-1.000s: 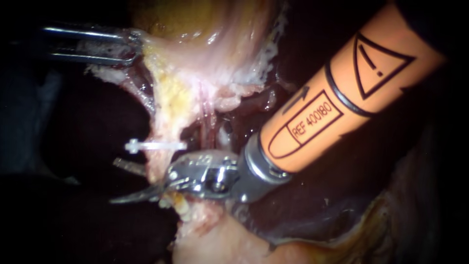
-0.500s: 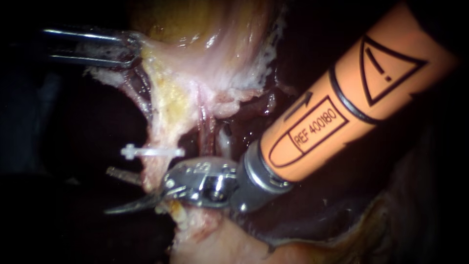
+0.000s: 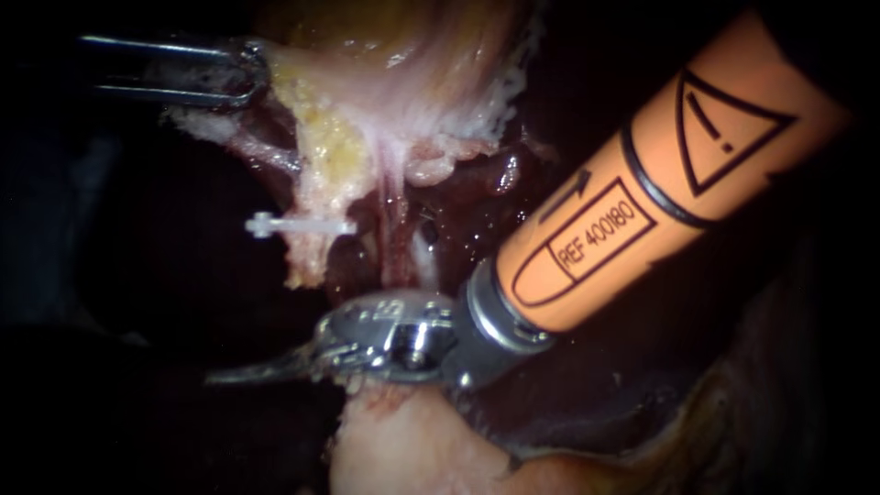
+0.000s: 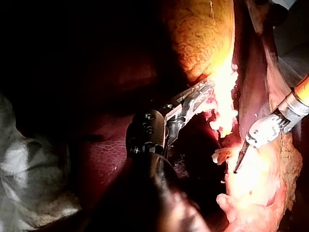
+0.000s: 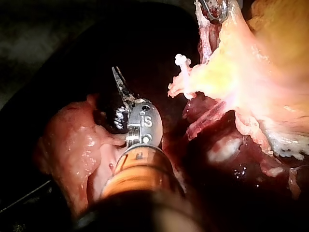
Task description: Go to the cutting position left tube
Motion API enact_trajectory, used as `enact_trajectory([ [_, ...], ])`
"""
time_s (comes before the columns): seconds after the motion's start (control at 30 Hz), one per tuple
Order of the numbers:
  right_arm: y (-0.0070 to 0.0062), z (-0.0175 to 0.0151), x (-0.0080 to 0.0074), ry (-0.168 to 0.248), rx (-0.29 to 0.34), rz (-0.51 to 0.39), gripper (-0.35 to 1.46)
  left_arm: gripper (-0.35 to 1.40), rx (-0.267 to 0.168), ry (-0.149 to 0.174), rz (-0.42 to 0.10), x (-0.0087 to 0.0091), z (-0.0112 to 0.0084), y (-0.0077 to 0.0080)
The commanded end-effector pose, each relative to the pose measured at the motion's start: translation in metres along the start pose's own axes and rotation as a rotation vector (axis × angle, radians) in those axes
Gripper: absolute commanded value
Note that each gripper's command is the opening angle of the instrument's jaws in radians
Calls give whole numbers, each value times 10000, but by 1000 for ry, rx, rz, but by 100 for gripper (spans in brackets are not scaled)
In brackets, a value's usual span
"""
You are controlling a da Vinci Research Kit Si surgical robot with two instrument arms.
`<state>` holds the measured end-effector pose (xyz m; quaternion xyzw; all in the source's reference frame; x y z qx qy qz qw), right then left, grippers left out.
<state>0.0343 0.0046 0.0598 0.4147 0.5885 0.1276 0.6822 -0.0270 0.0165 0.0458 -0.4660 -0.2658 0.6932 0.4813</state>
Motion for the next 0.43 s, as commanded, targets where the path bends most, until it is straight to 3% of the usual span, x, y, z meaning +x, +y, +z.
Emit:
enact_trajectory([
  [0.03,0,0,1,1,0,0,-35,-35,0,-1,1,0,0,0],
  [0.43,0,-3,3,3,-3,1,-35,-35,-1,-1,1,0,0,0],
])
